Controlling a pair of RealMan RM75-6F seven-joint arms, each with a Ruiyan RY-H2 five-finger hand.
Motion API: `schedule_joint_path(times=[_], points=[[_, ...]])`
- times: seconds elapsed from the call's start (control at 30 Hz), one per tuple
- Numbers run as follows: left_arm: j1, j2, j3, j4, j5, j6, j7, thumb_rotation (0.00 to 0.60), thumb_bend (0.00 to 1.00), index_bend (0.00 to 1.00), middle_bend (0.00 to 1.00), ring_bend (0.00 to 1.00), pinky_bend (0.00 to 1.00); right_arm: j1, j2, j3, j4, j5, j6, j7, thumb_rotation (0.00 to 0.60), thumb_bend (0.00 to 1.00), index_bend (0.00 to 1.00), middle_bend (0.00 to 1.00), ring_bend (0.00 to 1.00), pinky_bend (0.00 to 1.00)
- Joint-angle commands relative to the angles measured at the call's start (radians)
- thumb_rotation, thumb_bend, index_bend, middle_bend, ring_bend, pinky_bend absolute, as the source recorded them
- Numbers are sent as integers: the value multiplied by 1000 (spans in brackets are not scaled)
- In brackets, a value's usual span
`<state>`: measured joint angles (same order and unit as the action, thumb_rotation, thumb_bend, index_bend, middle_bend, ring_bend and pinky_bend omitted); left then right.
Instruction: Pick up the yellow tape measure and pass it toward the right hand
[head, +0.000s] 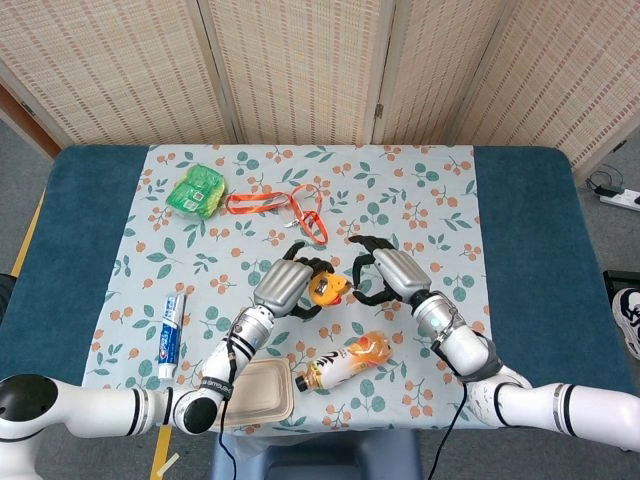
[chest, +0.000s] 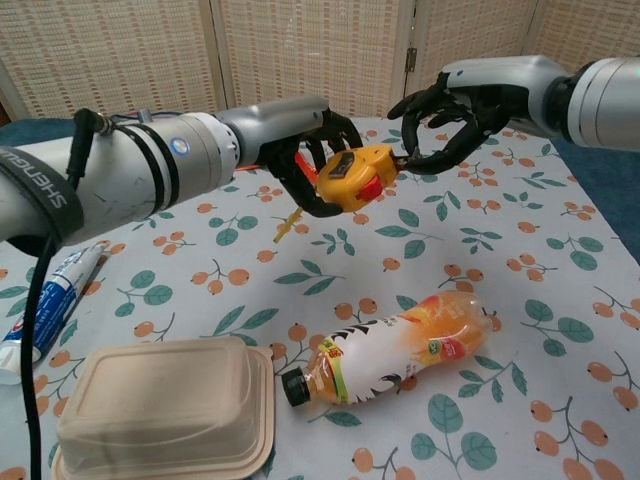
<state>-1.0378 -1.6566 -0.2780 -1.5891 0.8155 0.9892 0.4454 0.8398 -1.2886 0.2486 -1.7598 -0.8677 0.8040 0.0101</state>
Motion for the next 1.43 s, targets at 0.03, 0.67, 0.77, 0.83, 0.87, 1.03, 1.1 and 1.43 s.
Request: schedule_joint_path(times=[0.03,0.67,0.77,0.83,0.87,1.03,1.1,1.43], points=[[2,2,1,0,1,0,-2,600,343,439,481,343,0,1,-2,0,1,1,2,-3,600,417,625,123,51,0],[56,65,40,57,76,-2,-49,600,344,441,486,343,0,-38,81,12,-47,-31,1,41,600,748,625,147,63,0],[73,79,53,87,108,-16,-87,600,344,448,488,342,0,-68,141,15,-75,-58,-5,80,600,748,625,147,62,0],[84,86,61,111,129,-28,-117,600,344,453,490,341,0,-93,180,17,-92,-84,-7,115,600,747,625,147,62,0],[90,91,67,127,144,-38,-137,600,344,453,491,341,0,-113,207,18,-103,-106,-6,141,600,747,625,147,62,0],[111,114,93,192,212,-83,-216,600,344,456,492,339,0,-201,317,14,-139,-217,12,258,600,748,626,147,62,0],[119,117,99,223,236,-98,-253,600,344,457,493,339,0,-241,364,10,-151,-275,24,321,600,748,625,148,67,0],[135,114,111,332,303,-156,-360,600,343,460,496,339,0,-399,530,-35,-142,-555,136,642,600,747,625,149,65,0]])
